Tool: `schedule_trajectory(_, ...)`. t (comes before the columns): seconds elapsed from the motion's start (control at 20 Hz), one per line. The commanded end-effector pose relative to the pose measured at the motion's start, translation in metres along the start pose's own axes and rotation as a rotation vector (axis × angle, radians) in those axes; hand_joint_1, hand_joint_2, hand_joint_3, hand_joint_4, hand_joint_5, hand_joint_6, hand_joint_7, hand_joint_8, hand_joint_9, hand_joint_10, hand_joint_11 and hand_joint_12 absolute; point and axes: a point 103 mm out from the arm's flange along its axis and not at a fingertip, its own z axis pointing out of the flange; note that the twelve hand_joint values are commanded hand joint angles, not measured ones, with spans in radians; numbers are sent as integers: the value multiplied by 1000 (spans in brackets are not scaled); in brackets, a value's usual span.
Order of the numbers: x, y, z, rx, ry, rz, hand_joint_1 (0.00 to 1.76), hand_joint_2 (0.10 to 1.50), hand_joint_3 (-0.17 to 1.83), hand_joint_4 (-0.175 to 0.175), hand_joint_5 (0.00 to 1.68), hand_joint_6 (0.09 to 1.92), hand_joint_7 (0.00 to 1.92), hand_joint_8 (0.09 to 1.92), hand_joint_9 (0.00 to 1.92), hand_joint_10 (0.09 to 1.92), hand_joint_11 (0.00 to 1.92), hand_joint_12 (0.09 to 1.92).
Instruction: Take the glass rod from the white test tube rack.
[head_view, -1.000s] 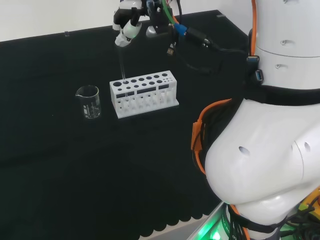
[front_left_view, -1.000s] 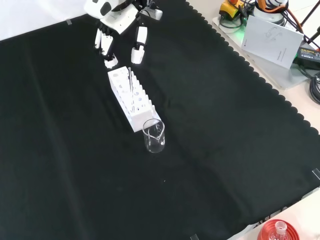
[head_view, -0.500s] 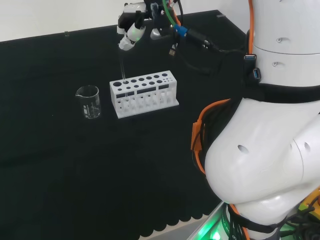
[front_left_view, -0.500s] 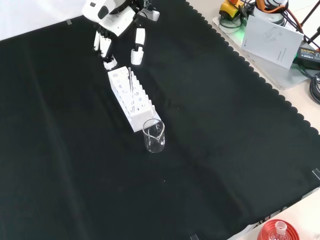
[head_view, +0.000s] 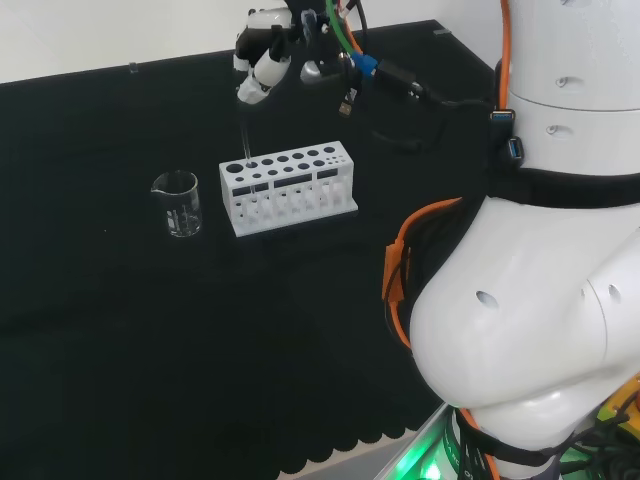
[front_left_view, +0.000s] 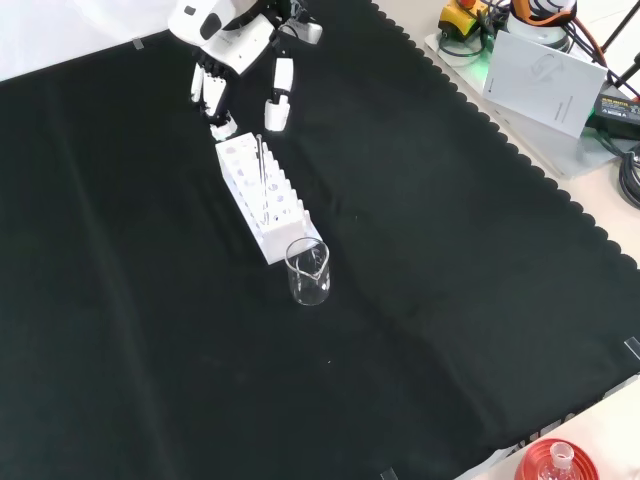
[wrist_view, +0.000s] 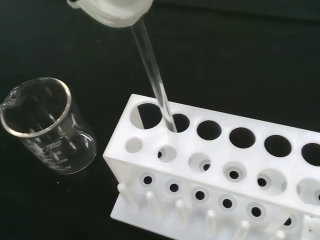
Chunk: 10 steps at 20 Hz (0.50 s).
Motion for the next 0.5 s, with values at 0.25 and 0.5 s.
schedule_trajectory(0.25, 7, -2, 6, 1, -1, -19, 932, 904, -175, -155, 546, 830, 884, 685, 923, 638, 686, 1230)
schedule_trajectory(0.5, 16, 2, 9, -9, 3, -21, 941, 914, -175, -161, 696, 856, 986, 639, 1018, 591, 787, 1201)
